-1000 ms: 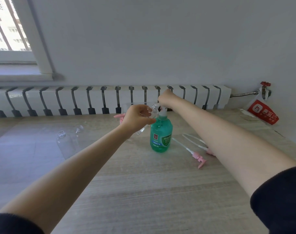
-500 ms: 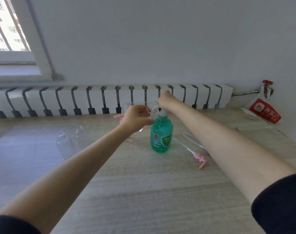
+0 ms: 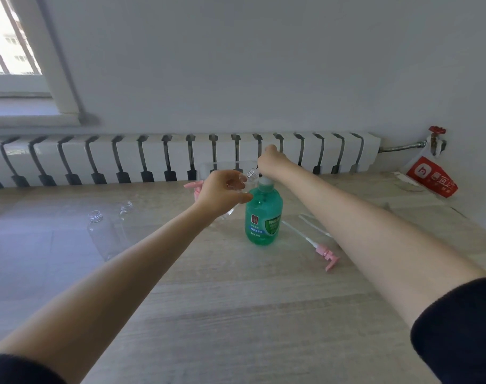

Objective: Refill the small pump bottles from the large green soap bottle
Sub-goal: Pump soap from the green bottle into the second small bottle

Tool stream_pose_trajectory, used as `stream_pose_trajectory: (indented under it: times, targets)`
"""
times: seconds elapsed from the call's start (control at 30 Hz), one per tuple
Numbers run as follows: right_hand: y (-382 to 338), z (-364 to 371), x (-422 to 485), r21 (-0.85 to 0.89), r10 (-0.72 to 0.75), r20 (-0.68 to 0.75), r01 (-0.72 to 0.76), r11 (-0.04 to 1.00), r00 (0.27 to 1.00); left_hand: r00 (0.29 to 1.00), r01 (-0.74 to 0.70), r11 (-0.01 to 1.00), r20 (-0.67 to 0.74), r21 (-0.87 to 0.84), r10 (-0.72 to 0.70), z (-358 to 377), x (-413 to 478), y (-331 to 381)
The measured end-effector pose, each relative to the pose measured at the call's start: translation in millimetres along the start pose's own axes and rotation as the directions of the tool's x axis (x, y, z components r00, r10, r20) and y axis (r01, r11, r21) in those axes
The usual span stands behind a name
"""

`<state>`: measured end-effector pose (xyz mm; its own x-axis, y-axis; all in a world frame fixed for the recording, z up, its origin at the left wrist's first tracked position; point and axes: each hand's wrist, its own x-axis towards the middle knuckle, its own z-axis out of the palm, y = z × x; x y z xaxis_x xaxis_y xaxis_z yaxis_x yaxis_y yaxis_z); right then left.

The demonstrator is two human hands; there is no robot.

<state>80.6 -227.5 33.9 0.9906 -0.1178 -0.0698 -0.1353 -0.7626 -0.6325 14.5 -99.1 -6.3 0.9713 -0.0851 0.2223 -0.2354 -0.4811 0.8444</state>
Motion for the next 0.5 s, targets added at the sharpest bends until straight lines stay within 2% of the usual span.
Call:
stream_pose_trajectory:
  times: [0.33,0.5]
  targets:
    - [-4.3,-5.6,-1.1,0.062,0.019,-0.01,-0.019,0.998,1.0,1.0,0.017,0.999,0.008,-0.03,-0.016,-0.8,-0.9,5.2]
    - [-8.7,-15.6,0.0,-0.003,0.015,-0.03,-0.016,1.0,0.999,1.0,0.008,0.999,0.006,-0.031,-0.008,-2.8,0.5,10.7]
